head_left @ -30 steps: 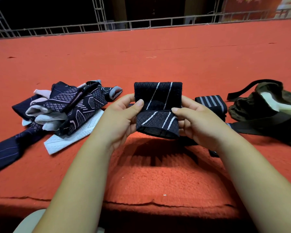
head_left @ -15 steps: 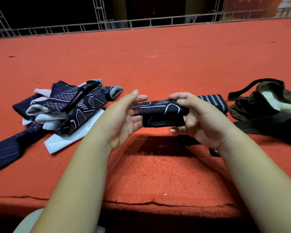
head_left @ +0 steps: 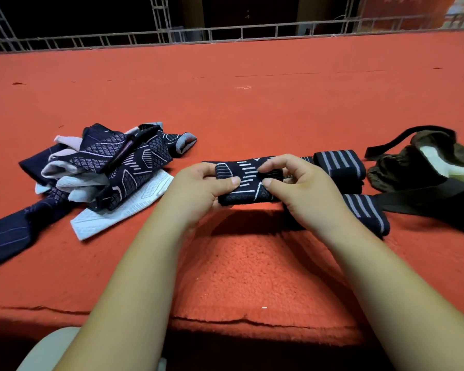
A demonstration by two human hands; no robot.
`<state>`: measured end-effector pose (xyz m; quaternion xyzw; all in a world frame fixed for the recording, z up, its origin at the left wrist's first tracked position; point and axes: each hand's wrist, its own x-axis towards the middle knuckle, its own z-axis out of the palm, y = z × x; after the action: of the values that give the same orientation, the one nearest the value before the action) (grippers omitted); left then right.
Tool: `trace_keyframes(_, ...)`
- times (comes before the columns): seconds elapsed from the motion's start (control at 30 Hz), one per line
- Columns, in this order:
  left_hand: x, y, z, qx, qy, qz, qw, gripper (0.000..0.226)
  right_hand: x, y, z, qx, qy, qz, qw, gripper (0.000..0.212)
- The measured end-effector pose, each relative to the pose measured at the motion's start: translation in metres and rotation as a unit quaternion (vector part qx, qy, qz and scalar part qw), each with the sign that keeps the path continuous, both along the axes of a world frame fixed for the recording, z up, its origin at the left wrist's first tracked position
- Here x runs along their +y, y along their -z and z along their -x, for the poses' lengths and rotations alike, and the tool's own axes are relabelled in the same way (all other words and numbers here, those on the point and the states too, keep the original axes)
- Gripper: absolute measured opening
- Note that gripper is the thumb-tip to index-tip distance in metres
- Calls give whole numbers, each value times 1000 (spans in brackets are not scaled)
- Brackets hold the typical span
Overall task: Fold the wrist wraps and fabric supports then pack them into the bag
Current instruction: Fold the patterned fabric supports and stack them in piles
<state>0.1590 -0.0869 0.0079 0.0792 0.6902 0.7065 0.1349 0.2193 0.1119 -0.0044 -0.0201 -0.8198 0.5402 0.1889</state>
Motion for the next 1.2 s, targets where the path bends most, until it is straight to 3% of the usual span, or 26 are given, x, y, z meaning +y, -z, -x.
trace_keyframes(0.2, -14, -6, 23, 58, -94, 35, 993, 37, -19, -4, 12, -7, 20, 5, 1000, 21)
trace_keyframes(0.33, -26, -13, 38, 114, -74, 30, 990, 31, -27, -19, 41, -11, 31, -18, 999, 28)
trace_keyframes(0.47, -28, -5, 52, 181, -109, 89, 973, 27, -33, -28, 80, -35, 35, -53, 997, 36)
trace_keyframes(0.7, -24, 31, 73, 202, -137, 191, 951, 29, -42, -5, 117, -106, 46, -176, 978, 40)
trace_keyframes(0.87, -16, 53, 82, 275, -120, 313, 901, 32, -44, 21, 125, -131, 64, -257, 955, 39)
trace_keyframes(1.03, -19, 59, 84, 258, -92, 325, 905, 36, -45, 29, 124, -160, 71, -272, 946, 40)
trace_keyframes(1.2, -23, 47, 76, 228, -103, 303, 920, 43, -39, 16, 108, -128, 61, -221, 965, 38)
